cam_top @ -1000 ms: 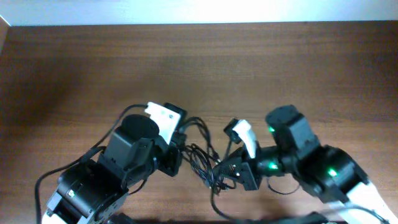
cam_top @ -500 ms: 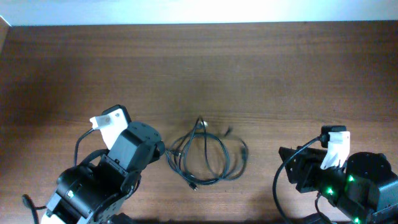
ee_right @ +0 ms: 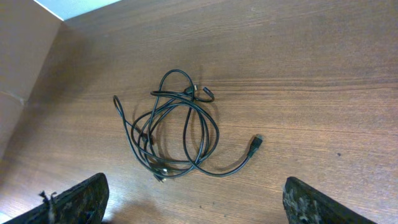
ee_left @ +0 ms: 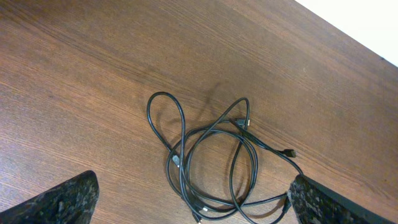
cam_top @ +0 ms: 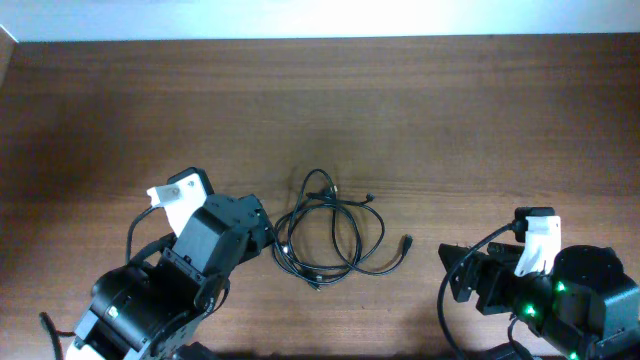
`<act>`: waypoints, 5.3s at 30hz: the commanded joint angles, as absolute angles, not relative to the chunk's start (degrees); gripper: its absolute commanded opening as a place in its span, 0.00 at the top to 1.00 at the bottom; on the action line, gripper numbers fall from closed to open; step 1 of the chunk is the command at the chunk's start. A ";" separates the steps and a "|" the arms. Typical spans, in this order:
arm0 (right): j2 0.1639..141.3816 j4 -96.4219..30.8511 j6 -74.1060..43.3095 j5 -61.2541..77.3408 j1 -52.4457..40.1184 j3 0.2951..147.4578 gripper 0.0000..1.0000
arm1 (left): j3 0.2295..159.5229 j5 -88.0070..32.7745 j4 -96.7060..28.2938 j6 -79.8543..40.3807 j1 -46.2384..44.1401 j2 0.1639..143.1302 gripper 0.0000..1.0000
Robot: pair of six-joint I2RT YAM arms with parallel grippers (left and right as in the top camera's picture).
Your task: Untangle cables
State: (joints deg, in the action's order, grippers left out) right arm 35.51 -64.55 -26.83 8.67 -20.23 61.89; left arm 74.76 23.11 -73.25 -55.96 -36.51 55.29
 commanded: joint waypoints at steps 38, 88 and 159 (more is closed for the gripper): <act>35.24 -67.26 -26.68 8.38 -19.84 62.26 0.02 | 79.44 10.66 -70.89 -47.81 -24.58 102.72 1.00; 50.04 -5.15 -10.94 -7.42 -51.35 43.38 0.96 | 85.12 13.19 -60.73 -31.16 -24.58 55.37 1.00; 85.21 -18.61 -0.10 -3.03 39.35 80.12 0.01 | 85.10 -13.52 -62.67 -33.80 -24.58 79.81 0.01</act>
